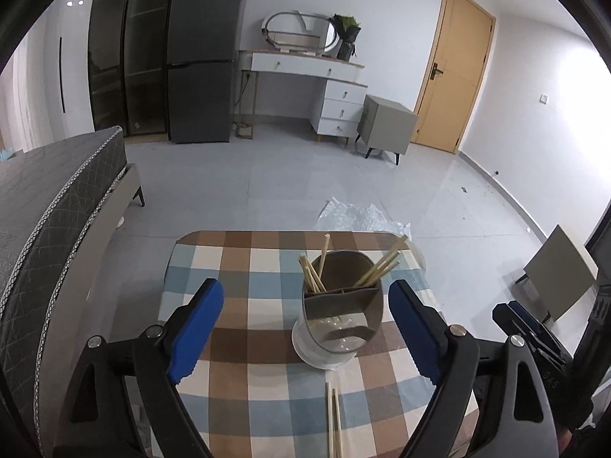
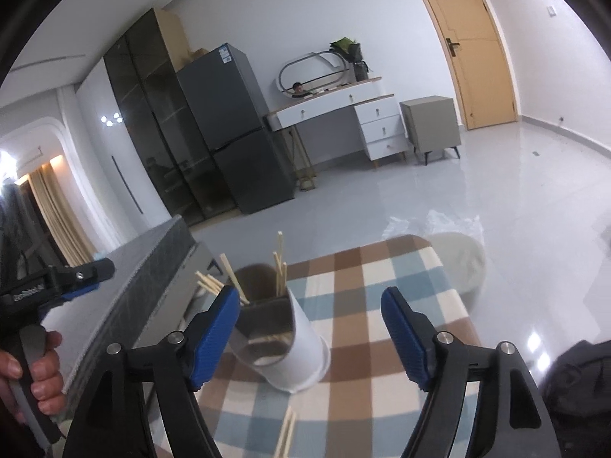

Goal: Organize utensils
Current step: 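Raise both open grippers away from the holder toward the last chopsticks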

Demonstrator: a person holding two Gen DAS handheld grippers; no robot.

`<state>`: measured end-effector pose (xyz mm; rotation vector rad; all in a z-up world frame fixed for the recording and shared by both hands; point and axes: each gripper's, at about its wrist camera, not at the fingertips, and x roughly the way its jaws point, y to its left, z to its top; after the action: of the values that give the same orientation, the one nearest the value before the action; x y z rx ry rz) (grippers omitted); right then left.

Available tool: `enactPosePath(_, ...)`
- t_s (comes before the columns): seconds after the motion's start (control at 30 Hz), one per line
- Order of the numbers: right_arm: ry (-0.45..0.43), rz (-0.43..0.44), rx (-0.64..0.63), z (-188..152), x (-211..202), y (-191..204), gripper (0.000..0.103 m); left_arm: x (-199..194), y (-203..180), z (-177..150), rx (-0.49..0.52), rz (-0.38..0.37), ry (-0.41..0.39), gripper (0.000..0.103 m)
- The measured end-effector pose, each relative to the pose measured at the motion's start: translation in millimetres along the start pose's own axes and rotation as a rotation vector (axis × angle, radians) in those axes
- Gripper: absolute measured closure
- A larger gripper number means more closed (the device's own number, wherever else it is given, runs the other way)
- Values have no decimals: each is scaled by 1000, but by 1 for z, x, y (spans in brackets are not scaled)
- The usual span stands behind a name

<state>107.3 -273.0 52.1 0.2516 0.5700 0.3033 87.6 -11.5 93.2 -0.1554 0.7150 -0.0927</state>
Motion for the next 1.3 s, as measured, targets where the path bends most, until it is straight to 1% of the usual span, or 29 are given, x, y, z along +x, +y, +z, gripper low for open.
enactPosePath(0.17, -11, -14, -26, -7, -19, 7, 24, -10, 0, -12, 8, 28, -51, 17)
enactPosePath(0.2, -11, -15, -25, -9, -22, 8, 24, -12, -1, -15, 12, 37, -62, 15)
enactPosePath(0.27, -5, -20, -21, -14, -25, 9, 21, -16, -1, -21, 15, 53, -81, 9)
enactPosePath(0.37, 19, -26, -30, -24, -25, 12, 16, -21, -3, -31, 19, 55, -105, 7)
enactPosePath(0.47, 48, -28, -40, -37, -22, 16, 15, -21, -4, -41, 28, 66, -111, 5)
enactPosePath(0.63, 99, -32, -48, -62, -13, 20, 14, -13, 0, -57, 24, 64, -93, 5)
enactPosePath(0.73, 128, -51, -55, -76, -7, 21, 14, -8, 3, -71, 18, 65, -84, 5)
enactPosePath(0.8, 148, -64, -61, -82, -4, 21, 14, -8, 2, -79, 32, 30, -88, 5)
enactPosePath(0.87, 178, -70, -64, -90, 3, 18, 14, -3, 0, -86, 52, 52, -80, 5)
enactPosePath(0.93, 199, -73, -61, -95, 6, 16, 14, 3, 2, -90, 48, 60, -67, 5)
enactPosePath(1.1, 267, -64, -58, -112, 22, 15, 14, 30, 15, -106, -30, 57, 3, 5)
enactPosePath(1.17, 306, -66, -68, -120, 30, 17, 15, 41, 19, -114, -37, 65, 33, 5)
enactPosePath(1.3, 378, -66, -79, -132, 46, 20, 18, 61, 29, -125, -33, 115, 84, 5)
